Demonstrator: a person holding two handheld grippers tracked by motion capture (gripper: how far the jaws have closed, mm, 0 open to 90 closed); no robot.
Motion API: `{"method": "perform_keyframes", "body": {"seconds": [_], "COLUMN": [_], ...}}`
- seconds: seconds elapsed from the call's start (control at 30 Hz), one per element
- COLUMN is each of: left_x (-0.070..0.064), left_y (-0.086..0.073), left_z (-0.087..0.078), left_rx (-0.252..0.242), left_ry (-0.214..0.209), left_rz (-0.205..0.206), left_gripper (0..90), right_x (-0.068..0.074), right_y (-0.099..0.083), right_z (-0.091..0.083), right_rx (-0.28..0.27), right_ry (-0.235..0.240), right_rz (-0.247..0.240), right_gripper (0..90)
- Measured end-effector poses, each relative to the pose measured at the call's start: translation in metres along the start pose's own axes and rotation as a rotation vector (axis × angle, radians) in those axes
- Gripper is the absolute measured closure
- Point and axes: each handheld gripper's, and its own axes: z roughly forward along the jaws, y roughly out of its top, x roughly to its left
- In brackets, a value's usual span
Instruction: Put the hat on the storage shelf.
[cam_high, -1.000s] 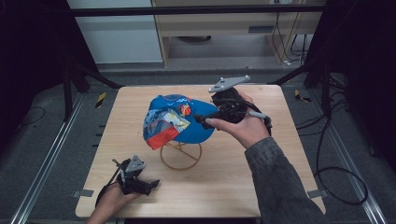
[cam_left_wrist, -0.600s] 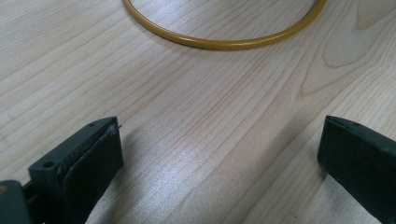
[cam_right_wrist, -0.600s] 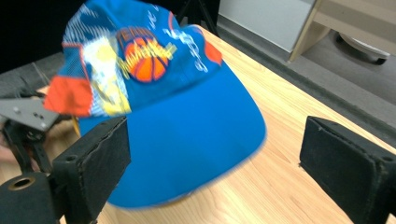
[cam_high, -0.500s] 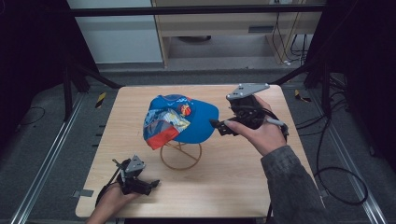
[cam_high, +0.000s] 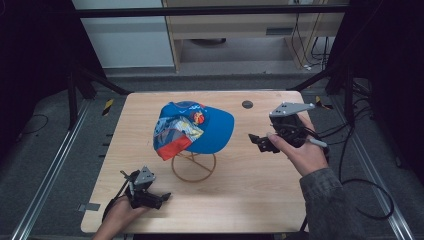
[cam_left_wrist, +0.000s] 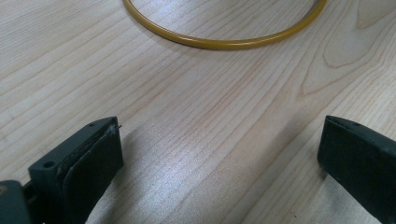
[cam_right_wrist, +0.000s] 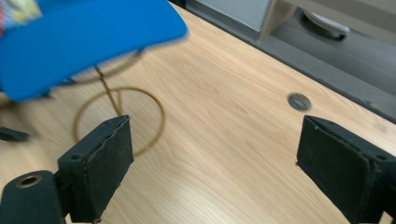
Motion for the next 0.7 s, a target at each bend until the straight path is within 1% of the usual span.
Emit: {"method": "perform_keyframes", "body": {"seconds": [0.1,0.3,0.43,0.5,0.6,0.7], "left_x": [0.000,0.000,0.000,0.000,0.000,0.000], "left_y": [0.000,0.000,0.000,0.000,0.000,0.000], "left_z": [0.000,0.000,0.000,0.000,0.000,0.000], "left_rx": [0.000,0.000,0.000,0.000,0.001,0.000], "left_ry": [0.000,0.000,0.000,0.000,0.000,0.000], "left_rz": [0.000,0.000,0.000,0.000,0.000,0.000], "left_gripper": [0.0,0.0,0.0,0.0,0.0,0.0], "right_x": [-0.006,-0.018,-0.019,-0.019,-0.018,-0.018], "right_y": [-0.010,-0.026,-0.031,-0.034,-0.039,-0.047], "right_z": [0.003,0.004,0.002,0.001,0.000,-0.001], "right_rx": [0.015,0.025,0.018,0.015,0.011,0.009], "right_ry": [-0.030,-0.058,-0.063,-0.065,-0.064,-0.074], "right_rz": [0.040,0.077,0.078,0.065,0.061,0.043], "right_gripper": [8.8,9.4,9.9,9.9,9.9,10.0]}}
